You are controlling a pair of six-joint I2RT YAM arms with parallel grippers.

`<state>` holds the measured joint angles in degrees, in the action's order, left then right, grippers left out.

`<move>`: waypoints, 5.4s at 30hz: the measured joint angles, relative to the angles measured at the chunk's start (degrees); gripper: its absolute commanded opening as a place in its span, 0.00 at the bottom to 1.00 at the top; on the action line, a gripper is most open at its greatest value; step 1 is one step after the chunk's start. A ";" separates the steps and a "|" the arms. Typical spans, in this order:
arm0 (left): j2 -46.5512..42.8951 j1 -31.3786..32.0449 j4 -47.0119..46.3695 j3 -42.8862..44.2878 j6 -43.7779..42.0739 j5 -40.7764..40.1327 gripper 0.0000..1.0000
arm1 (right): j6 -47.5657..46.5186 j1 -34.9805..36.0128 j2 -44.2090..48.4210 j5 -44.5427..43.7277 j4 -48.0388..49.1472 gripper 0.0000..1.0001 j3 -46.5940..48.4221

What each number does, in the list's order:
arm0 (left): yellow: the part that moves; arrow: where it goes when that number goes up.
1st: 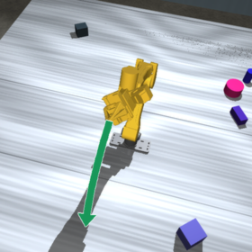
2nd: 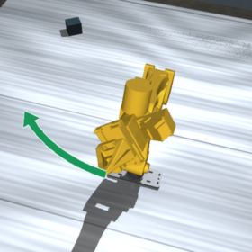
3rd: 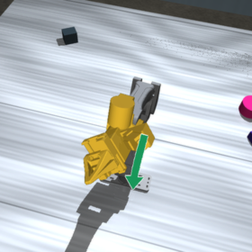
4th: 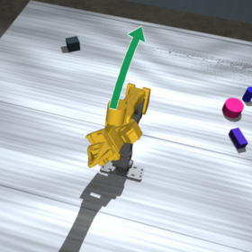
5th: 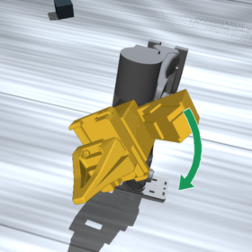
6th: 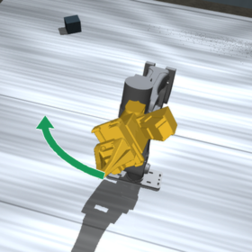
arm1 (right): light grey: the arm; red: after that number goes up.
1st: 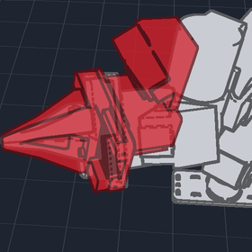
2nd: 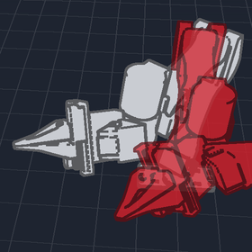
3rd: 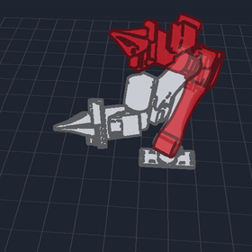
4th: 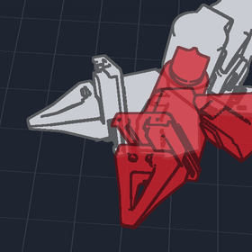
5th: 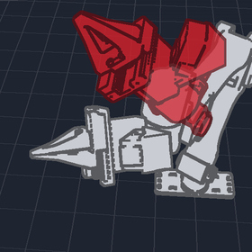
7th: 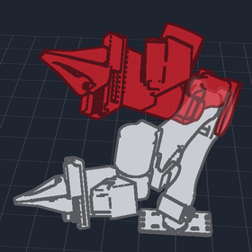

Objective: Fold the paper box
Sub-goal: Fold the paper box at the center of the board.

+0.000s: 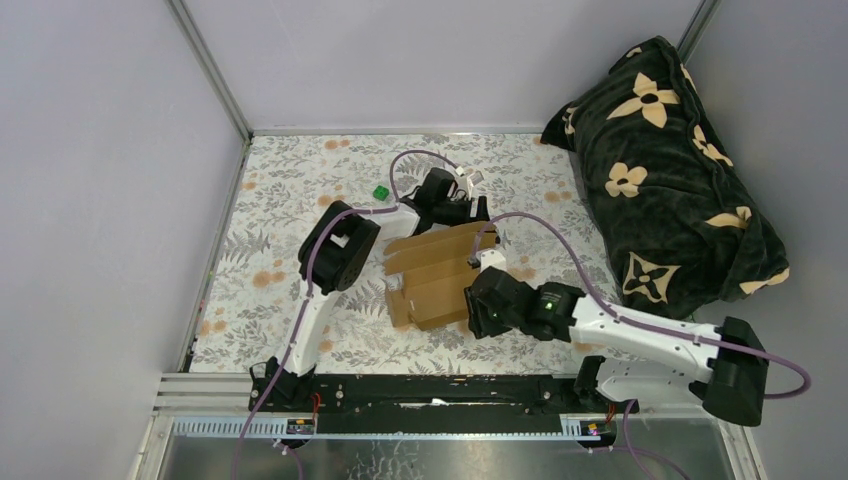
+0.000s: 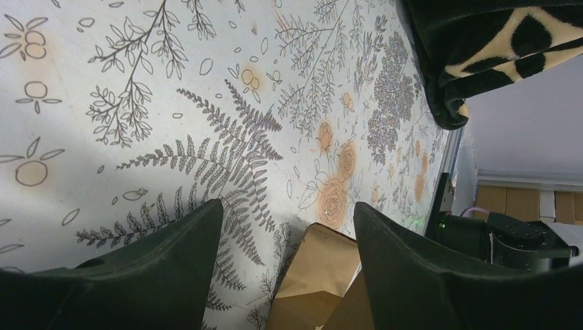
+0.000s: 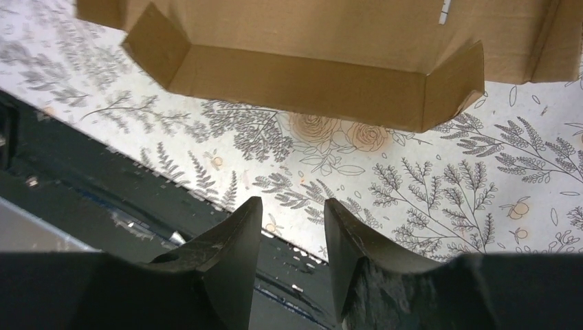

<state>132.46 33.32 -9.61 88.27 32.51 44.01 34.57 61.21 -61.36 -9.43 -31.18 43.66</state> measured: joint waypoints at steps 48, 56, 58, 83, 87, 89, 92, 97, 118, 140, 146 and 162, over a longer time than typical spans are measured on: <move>-4.39 0.52 -6.47 -9.64 1.03 1.29 0.77 | -0.04 1.79 -27.15 -14.05 15.23 0.48 5.42; -4.50 1.09 -9.86 -11.45 2.34 1.99 0.77 | -1.29 0.24 -28.83 -14.58 16.85 0.48 6.97; -4.50 1.18 -10.64 -11.82 2.71 2.05 0.77 | -1.31 0.04 -29.07 -15.10 17.44 0.48 6.97; -4.50 1.27 -17.03 -14.80 4.76 2.14 0.77 | -0.66 0.02 -31.45 -18.67 20.76 0.50 6.95; -4.48 1.27 -17.00 -14.80 4.74 2.34 0.77 | -0.70 0.00 -31.39 -19.17 21.35 0.50 6.95; -4.48 1.55 -16.92 -14.80 4.72 2.84 0.77 | -0.83 -0.15 -31.26 -19.69 22.29 0.50 6.95; -4.44 1.84 -16.81 -14.78 4.70 3.34 0.77 | -1.01 -0.15 -30.86 -19.87 22.51 0.50 6.95; -4.15 1.84 -16.85 -14.49 4.70 4.02 0.77 | -1.38 -0.15 -29.73 -19.89 23.30 0.51 6.93; -3.32 1.64 -17.86 -14.14 4.72 6.19 0.77 | -1.18 -0.13 -32.92 -21.11 25.73 0.52 7.78; -2.84 -2.29 -22.62 -16.61 13.00 11.63 0.83 | -5.66 -1.51 -22.64 -19.61 21.29 0.57 9.20; -2.84 -3.04 -20.31 -15.52 13.03 12.28 0.83 | -5.86 -9.33 -13.00 -17.88 19.87 0.58 5.70; -2.84 -5.25 -15.54 -12.85 12.50 12.33 0.80 | -4.20 -29.55 -9.33 -2.75 25.86 0.54 -10.71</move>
<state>129.62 28.08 -25.15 75.42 45.01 56.34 30.37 31.66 -70.70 -12.19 -5.32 32.95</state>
